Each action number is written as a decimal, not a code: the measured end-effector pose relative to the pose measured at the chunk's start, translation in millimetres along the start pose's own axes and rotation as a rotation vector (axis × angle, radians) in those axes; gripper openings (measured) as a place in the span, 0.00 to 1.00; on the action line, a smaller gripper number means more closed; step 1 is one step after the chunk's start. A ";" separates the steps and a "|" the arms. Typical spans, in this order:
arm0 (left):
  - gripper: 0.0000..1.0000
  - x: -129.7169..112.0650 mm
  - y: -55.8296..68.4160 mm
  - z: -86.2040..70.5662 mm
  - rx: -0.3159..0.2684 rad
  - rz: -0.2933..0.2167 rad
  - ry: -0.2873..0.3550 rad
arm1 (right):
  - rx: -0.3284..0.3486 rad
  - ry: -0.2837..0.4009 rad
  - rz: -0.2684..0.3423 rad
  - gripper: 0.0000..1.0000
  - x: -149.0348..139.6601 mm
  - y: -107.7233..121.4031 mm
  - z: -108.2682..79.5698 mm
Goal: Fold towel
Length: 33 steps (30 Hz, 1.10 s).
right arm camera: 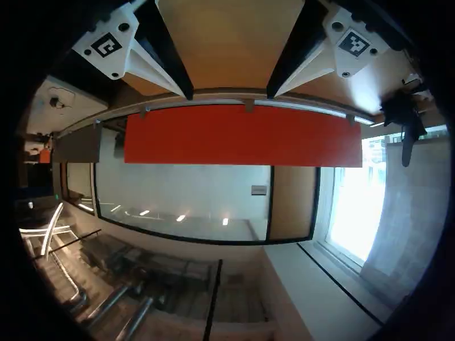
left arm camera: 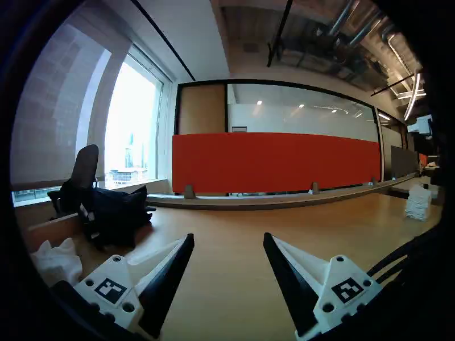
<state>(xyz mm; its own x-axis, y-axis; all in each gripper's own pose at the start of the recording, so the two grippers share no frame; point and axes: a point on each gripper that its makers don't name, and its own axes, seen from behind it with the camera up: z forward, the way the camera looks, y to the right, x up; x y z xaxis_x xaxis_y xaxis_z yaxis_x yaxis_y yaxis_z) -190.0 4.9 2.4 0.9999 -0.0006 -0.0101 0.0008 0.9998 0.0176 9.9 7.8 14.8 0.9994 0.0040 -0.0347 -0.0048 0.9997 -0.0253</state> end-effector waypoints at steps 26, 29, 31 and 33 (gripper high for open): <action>0.90 -0.2 -0.1 -0.7 0.000 0.000 0.000 | -0.033 0.015 0.031 1.00 -85.6 18.2 -9.9; 0.90 0.1 -0.1 -0.6 0.000 0.001 0.000 | -0.026 0.011 0.026 1.00 -98.5 18.4 -11.2; 0.90 0.2 0.0 -0.6 0.000 0.001 0.000 | -0.022 0.005 0.021 1.00 -107.1 18.5 -11.8; 0.90 0.3 0.1 -0.6 0.000 0.000 0.000 | -0.020 0.000 0.018 1.00 -114.4 18.6 -12.3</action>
<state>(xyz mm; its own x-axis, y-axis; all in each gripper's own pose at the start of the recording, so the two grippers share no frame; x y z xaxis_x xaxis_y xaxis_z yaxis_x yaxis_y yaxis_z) -189.8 5.0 1.8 1.0000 -0.0002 -0.0098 0.0004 0.9998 0.0177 -104.9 25.6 6.0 0.9992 0.0216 -0.0349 -0.0231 0.9987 -0.0447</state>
